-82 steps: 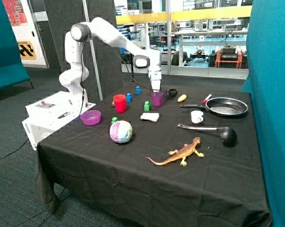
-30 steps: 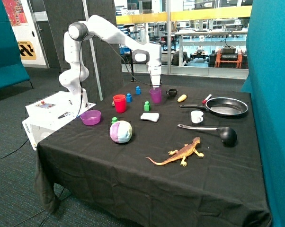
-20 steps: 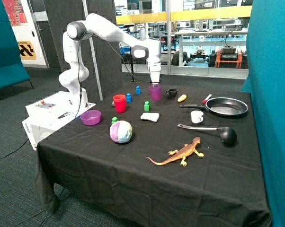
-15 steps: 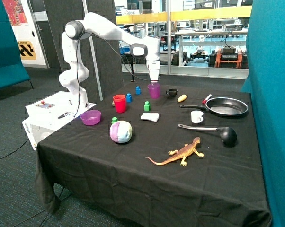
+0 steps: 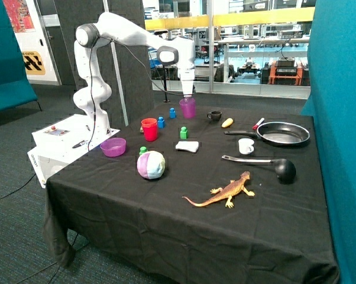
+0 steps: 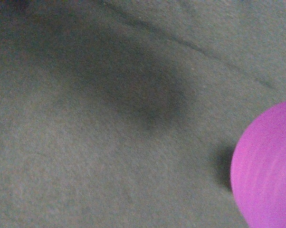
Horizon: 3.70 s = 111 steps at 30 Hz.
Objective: Stack the cups
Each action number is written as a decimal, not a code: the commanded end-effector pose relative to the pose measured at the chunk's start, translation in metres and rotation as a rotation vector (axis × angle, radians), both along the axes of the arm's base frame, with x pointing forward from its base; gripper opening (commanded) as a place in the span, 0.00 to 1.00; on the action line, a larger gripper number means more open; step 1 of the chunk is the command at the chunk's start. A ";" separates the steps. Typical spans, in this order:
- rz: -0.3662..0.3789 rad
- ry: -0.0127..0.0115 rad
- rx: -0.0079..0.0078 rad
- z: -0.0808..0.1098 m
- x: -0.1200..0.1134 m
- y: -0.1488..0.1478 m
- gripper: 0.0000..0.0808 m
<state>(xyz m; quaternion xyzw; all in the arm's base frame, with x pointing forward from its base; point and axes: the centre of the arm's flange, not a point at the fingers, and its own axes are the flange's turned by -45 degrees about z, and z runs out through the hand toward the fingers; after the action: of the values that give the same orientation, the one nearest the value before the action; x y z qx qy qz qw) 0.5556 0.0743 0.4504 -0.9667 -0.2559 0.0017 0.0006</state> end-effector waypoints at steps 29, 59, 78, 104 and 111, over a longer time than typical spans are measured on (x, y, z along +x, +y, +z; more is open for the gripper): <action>-0.028 -0.0035 -0.0004 0.030 -0.080 -0.070 0.00; -0.044 -0.0035 -0.0005 0.029 -0.120 -0.084 0.00; -0.075 -0.0035 -0.0005 0.013 -0.153 -0.100 0.00; -0.087 -0.0035 -0.0005 -0.005 -0.172 -0.110 0.00; -0.089 -0.0035 -0.0006 -0.006 -0.173 -0.111 0.00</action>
<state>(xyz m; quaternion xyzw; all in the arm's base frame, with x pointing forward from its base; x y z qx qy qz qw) 0.3866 -0.0354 0.4486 -0.9770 -0.2134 0.0000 -0.0004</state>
